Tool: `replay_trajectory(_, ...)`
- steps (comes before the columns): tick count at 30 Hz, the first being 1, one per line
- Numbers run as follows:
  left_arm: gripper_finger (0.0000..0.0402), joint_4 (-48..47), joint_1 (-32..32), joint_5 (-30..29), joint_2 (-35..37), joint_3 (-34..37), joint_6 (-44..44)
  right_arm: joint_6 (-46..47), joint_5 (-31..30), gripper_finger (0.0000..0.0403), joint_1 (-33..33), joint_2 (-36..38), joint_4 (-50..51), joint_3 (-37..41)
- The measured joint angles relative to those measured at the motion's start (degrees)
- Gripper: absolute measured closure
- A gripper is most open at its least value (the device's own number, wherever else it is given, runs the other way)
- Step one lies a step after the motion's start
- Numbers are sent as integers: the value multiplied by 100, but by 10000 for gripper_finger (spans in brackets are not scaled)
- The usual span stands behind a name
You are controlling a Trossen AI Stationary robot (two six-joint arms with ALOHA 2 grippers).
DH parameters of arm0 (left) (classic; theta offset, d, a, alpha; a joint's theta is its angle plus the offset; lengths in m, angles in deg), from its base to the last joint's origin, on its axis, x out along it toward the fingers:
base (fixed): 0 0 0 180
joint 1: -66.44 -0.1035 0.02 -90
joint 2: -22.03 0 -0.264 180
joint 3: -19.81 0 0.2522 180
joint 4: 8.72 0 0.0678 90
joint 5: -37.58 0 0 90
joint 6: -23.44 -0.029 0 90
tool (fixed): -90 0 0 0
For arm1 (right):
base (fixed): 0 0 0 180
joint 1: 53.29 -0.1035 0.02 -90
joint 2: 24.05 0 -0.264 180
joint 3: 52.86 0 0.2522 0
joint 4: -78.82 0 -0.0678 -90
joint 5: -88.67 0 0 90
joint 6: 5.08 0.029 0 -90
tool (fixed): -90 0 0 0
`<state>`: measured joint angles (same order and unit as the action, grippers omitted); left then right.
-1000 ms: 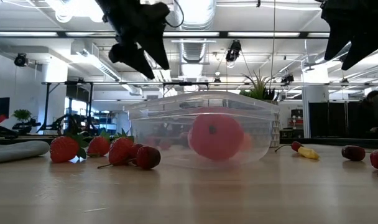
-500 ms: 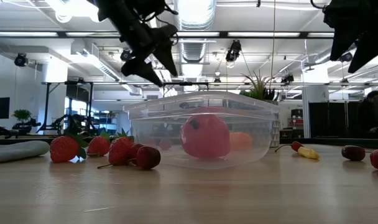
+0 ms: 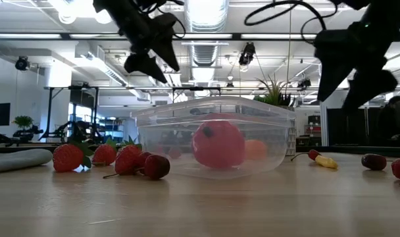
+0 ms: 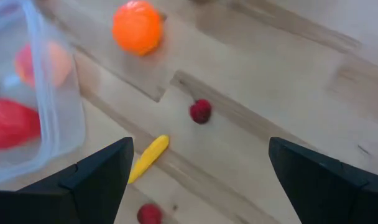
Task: Pick and placing Produce into tupperware
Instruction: Put the red cherry into the transparent bin
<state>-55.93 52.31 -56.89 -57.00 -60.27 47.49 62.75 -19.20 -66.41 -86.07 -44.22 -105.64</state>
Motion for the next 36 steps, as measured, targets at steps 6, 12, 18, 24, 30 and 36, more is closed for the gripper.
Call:
replay_trajectory(6, 127, -633, 57, -13, 150, 15, -507, -883, 237, 51, 75, -948, -310, -214)
replay_trajectory(12, 127, -712, 67, -21, 161, 33, -553, -433, 761, 90, 279, -1678, -338, -442)
replay_trajectory(18, 127, -706, 65, -27, 161, 33, -622, 13, 925, 102, 500, -2073, -289, -854)
replay_trajectory(24, 127, -701, 64, 3, 161, 33, -669, -89, 1115, 103, 841, -2372, -181, -917)
replay_trajectory(30, 127, -698, 64, 17, 161, 33, -660, -600, 1217, 118, 980, -2652, -182, -949)
replay_trajectory(36, 127, -695, 65, 34, 161, 33, -649, -958, 1225, 140, 1045, -2859, -182, -956)
